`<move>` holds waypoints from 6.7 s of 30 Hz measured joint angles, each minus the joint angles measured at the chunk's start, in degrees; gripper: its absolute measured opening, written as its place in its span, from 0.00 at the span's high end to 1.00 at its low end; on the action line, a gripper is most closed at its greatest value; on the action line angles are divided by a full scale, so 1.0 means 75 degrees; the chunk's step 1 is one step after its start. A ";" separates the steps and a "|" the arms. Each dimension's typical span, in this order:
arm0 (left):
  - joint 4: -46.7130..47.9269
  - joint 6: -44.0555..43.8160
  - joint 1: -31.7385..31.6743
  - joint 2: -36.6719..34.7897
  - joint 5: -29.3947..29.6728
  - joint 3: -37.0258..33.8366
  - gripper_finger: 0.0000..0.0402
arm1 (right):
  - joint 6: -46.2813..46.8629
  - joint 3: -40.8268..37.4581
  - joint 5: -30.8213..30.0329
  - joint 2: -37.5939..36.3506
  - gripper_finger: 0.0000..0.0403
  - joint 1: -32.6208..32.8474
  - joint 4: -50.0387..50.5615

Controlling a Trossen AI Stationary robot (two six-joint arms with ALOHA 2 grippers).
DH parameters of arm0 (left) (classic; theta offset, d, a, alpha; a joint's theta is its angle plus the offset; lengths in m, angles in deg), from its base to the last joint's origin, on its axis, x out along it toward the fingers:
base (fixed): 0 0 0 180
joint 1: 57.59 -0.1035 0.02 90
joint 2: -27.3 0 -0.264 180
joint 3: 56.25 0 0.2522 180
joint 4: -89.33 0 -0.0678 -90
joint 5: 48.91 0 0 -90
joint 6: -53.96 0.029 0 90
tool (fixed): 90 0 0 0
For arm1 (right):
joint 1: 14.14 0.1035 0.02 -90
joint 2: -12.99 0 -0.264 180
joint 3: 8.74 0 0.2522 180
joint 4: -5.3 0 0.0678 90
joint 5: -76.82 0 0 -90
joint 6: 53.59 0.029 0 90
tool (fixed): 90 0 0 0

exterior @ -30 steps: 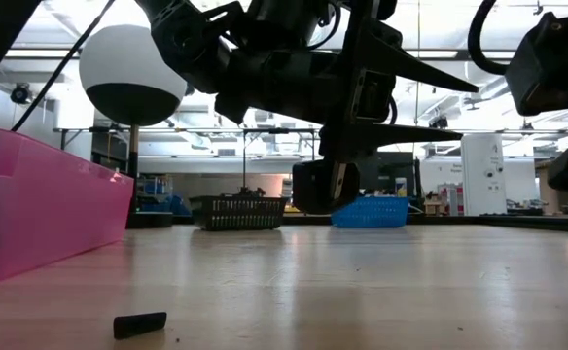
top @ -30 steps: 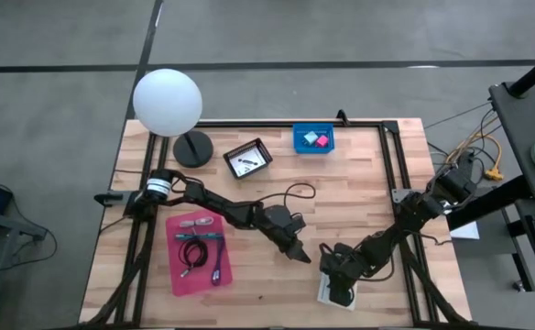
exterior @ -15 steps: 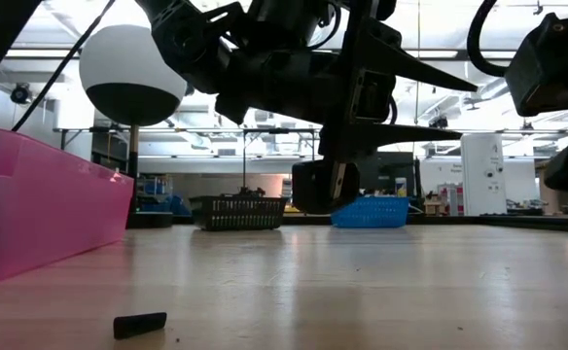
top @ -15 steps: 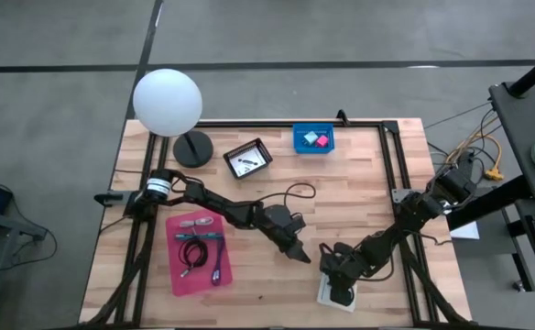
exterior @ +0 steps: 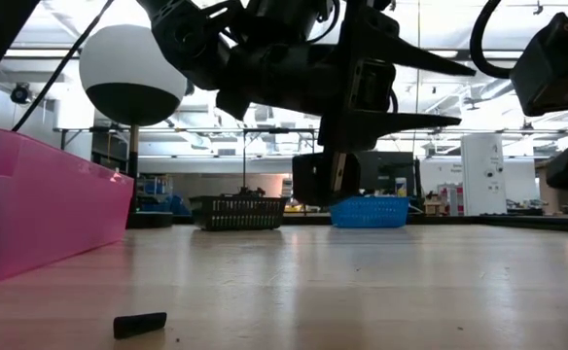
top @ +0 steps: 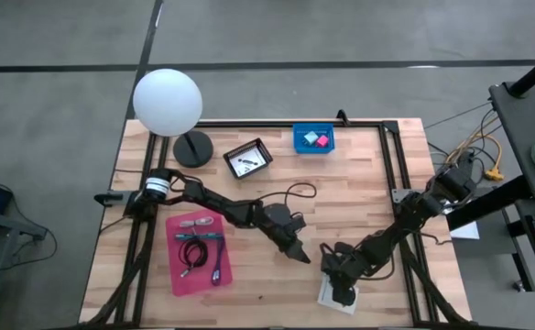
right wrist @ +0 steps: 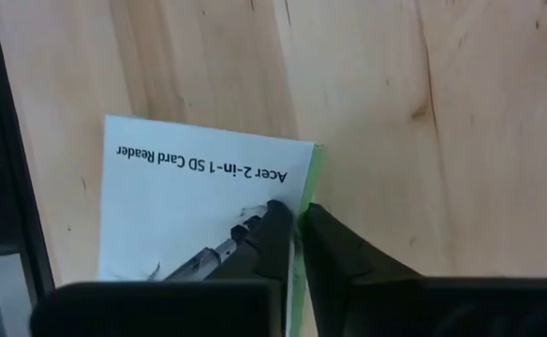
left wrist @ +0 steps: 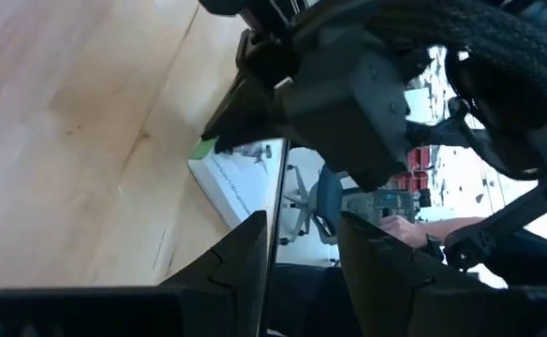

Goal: Pick and place items into bin
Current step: Put the card reader box into the black bin, then return to home position

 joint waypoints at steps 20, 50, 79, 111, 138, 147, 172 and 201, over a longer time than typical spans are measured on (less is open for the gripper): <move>0.0014 -0.0032 -0.0175 -0.0018 -0.0335 0.0000 0.71 | 0.0253 -0.0020 0.0148 -0.0455 0.98 -0.0012 0.0172; 0.0186 0.1787 -0.0568 -0.2092 0.0057 -0.0079 0.71 | -0.0120 -0.0055 -0.0676 -0.2544 0.98 -0.0934 0.1533; 0.4933 0.6537 -0.0557 -0.6093 0.4508 -0.0347 0.71 | -0.2871 0.0333 -0.0375 -0.2641 0.98 -0.4249 0.0403; 0.6093 0.6569 -0.0557 -0.7433 0.7577 -0.0347 0.71 | -0.8990 0.4536 0.2379 0.0424 0.98 -0.8937 0.1239; 0.6093 0.6334 -0.0557 -0.7537 0.8101 -0.0347 0.71 | -1.3866 1.0401 0.2374 0.4193 0.98 -0.9103 0.3934; 0.6093 0.6339 -0.0557 -0.7537 0.8101 -0.0347 0.71 | -1.4764 1.0324 0.3034 0.4193 0.98 -0.8906 0.3836; 0.6090 0.6339 -0.0554 -0.7539 0.8096 -0.0347 0.71 | -1.5201 0.9247 0.2854 0.4187 0.98 -0.8819 0.2452; 0.6093 0.6341 -0.0557 -0.7539 0.8084 -0.0347 0.71 | -1.5136 0.9203 0.2364 0.4186 0.83 -0.8809 0.2981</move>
